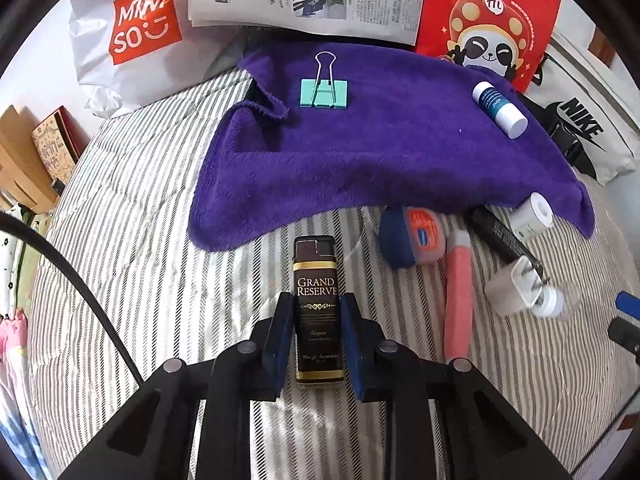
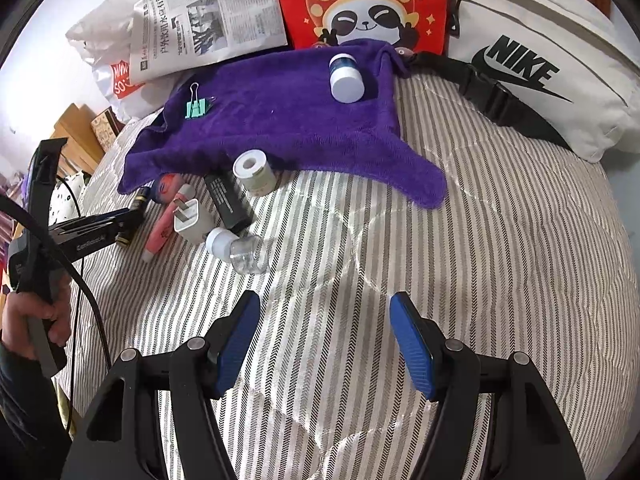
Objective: Organize rigid objects
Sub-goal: 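Grasp the small clear plastic cap with the right tool, then carry the box toward the clip with the left tool while the right tool carries the cap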
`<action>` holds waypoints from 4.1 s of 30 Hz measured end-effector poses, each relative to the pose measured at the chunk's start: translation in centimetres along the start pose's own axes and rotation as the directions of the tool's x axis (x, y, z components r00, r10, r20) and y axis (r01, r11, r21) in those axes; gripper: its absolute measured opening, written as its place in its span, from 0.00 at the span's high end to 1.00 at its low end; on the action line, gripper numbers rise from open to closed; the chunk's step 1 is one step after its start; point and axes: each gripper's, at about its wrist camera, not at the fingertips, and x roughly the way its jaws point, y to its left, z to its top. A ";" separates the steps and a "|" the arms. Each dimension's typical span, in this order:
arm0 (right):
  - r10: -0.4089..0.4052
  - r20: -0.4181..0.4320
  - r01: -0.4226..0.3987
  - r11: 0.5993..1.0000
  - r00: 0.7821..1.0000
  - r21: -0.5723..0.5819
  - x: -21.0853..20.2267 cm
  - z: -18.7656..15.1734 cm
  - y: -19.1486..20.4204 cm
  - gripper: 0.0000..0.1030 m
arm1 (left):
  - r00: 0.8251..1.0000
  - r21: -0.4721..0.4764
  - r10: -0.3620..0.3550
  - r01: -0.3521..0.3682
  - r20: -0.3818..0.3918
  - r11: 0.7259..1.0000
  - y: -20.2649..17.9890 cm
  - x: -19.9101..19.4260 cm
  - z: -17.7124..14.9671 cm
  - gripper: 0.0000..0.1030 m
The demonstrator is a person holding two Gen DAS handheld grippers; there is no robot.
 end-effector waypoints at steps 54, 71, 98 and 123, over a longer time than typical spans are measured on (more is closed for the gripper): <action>-0.034 0.131 0.056 0.984 0.991 -0.168 4.2 0.5 3.8 0.82 | 0.996 0.021 -0.009 0.008 0.087 1.000 0.1 -0.2 -0.4 0.76; 0.030 0.202 0.000 0.990 0.979 -0.144 4.0 -0.7 3.0 0.81 | 0.992 0.025 -0.008 0.005 0.129 1.000 0.1 -0.3 -0.8 0.76; 0.046 0.208 -0.015 0.989 0.977 -0.145 -0.5 4.6 2.1 0.83 | 0.991 -0.055 -0.040 0.048 0.127 0.997 1.2 -4.3 2.1 0.78; -0.030 0.188 0.049 0.994 0.982 -0.093 2.9 11.3 0.2 0.83 | 0.984 -0.038 -0.106 0.112 0.143 0.993 3.0 -1.3 10.4 0.78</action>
